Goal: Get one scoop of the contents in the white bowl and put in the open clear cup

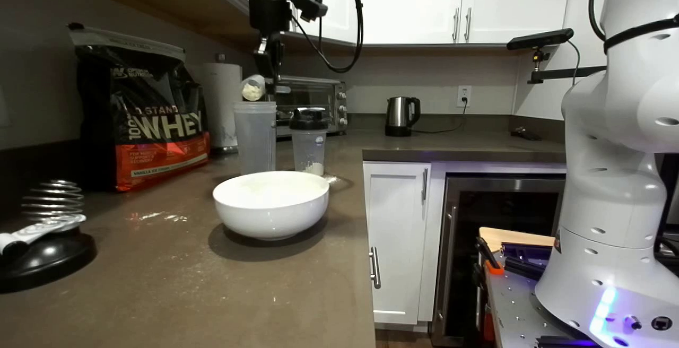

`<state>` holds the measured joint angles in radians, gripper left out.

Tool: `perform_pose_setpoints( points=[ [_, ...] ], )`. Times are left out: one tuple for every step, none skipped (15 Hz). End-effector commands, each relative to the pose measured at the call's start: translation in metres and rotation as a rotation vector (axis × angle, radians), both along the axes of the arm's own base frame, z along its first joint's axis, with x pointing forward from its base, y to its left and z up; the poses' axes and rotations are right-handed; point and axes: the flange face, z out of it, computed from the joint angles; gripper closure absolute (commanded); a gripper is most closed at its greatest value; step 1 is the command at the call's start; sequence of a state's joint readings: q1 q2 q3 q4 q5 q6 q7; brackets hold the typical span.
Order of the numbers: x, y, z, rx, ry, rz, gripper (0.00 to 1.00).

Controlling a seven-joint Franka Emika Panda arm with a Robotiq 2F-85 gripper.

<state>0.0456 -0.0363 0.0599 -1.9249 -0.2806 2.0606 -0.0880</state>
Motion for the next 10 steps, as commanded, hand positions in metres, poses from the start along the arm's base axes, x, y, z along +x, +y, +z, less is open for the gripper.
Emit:
perform_pose_setpoints(
  points=[
    [-0.012, 0.006, 0.006, -0.039, -0.043, 0.002, 0.98],
    [-0.013, 0.007, 0.006, -0.044, -0.045, 0.005, 0.98],
    [-0.014, 0.008, 0.007, -0.05, -0.048, 0.008, 0.98],
    [-0.015, 0.009, 0.007, -0.056, -0.05, 0.011, 0.98],
    [-0.016, 0.01, 0.006, -0.066, -0.055, 0.015, 0.98],
    [-0.017, 0.012, 0.005, -0.075, -0.059, 0.019, 0.98],
    [-0.017, 0.013, 0.003, -0.083, -0.061, 0.024, 0.98],
    [-0.017, 0.015, 0.001, -0.09, -0.063, 0.029, 0.98],
    [-0.018, 0.017, -0.003, -0.099, -0.067, 0.035, 0.98],
    [-0.018, 0.018, -0.006, -0.106, -0.068, 0.038, 0.98]
  ],
)
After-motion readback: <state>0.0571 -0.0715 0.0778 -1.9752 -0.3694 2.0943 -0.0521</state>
